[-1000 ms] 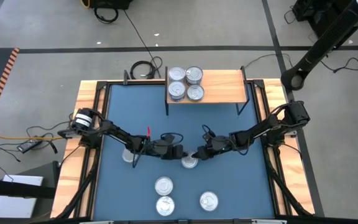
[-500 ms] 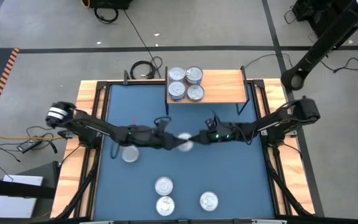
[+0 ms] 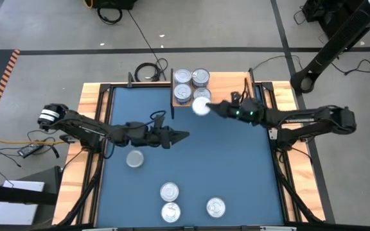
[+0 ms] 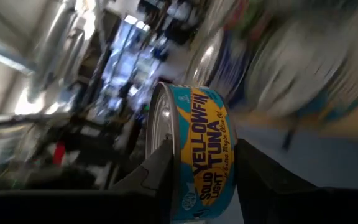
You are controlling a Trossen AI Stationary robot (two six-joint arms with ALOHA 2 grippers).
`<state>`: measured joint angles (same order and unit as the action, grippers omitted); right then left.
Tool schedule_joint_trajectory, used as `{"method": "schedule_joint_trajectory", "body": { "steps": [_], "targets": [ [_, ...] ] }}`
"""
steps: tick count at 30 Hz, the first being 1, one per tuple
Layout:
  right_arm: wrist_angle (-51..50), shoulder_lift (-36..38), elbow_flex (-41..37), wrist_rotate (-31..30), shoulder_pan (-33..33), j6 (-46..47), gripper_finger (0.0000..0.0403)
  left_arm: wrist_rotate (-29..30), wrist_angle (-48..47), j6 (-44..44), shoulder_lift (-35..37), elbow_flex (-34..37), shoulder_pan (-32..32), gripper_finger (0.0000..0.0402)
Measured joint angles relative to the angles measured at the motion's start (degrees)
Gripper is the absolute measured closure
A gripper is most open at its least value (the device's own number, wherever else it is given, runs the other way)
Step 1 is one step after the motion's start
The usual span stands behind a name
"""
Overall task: Stack canned seafood by type on shelf
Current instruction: Stack the yellow blue tuna can on top of the yellow blue tuna can on the shelf
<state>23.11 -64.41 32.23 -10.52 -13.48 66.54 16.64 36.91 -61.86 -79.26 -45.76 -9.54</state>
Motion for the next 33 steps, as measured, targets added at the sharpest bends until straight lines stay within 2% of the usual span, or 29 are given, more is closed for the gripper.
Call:
{"method": "schedule_joint_trajectory", "body": {
  "steps": [4,9,14,17,27,33],
  "targets": [
    [-5.8,1.8,3.1,0.3,-4.6,-1.8,0.0279,0.0,-0.7,-0.1,-0.1,0.0,0.0,0.0323],
    [-10.5,0.4,5.3,3.0,-9.6,-1.4,0.0279,0.5,-1.5,-0.2,-0.1,0.0,0.0,0.0323],
    [-9.6,-3.1,5.3,7.5,-13.2,0.9,0.0279,1.3,-2.3,-0.3,-0.1,0.0,0.0,0.0323],
    [-4.9,-5.1,5.3,10.5,-14.1,2.4,0.0279,1.4,-2.5,-0.3,-0.1,0.0,0.0,0.0323],
    [-3.8,-6.5,5.4,10.8,-15.8,3.7,0.0279,1.7,-2.5,-0.3,-0.1,0.0,0.1,0.0323],
    [-3.9,-6.7,5.4,13.4,-16.8,3.8,0.0279,2.9,-2.5,-0.2,-0.1,0.0,0.2,0.0323]
  ]
}}
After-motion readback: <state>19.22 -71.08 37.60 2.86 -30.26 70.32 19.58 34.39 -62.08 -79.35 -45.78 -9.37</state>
